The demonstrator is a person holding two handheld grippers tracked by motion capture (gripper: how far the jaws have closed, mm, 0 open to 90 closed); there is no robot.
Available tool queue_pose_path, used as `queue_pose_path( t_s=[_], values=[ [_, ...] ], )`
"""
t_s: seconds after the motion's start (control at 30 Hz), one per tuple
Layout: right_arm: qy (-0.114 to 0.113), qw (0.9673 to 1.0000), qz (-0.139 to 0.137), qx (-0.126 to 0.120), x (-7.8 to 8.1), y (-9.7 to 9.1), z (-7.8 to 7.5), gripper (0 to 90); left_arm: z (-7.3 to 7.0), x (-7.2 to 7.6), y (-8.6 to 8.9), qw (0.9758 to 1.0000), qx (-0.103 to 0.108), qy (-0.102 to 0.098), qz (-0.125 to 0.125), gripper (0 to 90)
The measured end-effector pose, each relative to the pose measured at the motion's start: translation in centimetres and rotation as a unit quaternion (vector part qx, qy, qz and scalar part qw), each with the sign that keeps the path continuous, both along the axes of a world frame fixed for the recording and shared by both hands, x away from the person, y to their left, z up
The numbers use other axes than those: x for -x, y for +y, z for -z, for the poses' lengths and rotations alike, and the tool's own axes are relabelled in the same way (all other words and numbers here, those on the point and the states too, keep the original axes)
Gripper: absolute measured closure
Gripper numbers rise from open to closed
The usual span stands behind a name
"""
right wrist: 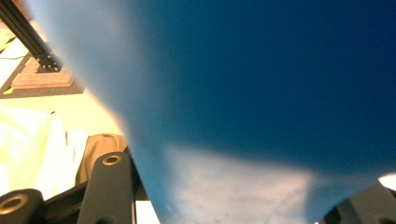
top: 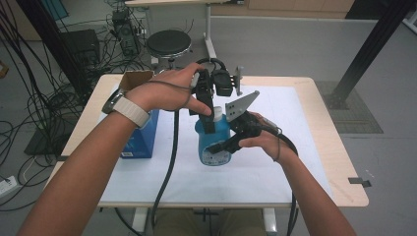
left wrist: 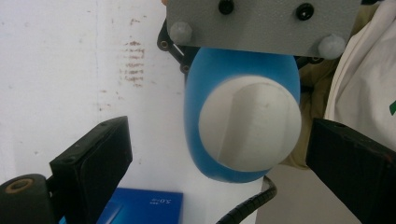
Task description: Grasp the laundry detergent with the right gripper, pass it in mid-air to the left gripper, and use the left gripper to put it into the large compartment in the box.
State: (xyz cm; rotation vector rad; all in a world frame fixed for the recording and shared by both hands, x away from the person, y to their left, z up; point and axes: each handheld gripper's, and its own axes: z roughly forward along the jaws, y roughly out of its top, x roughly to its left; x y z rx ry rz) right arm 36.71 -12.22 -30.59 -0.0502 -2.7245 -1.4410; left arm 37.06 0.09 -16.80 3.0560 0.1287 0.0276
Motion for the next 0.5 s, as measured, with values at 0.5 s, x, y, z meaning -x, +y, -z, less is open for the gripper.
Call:
queue_pose_path(
  t_s=[0.5],
  values=[
    [0.003, 1.0, 0.002, 0.0, 0.05, -0.19, 0.03, 43.5, 0.0, 0.07, -0.06, 1.0, 0.001, 0.0, 0.001, 7.6]
  ],
)
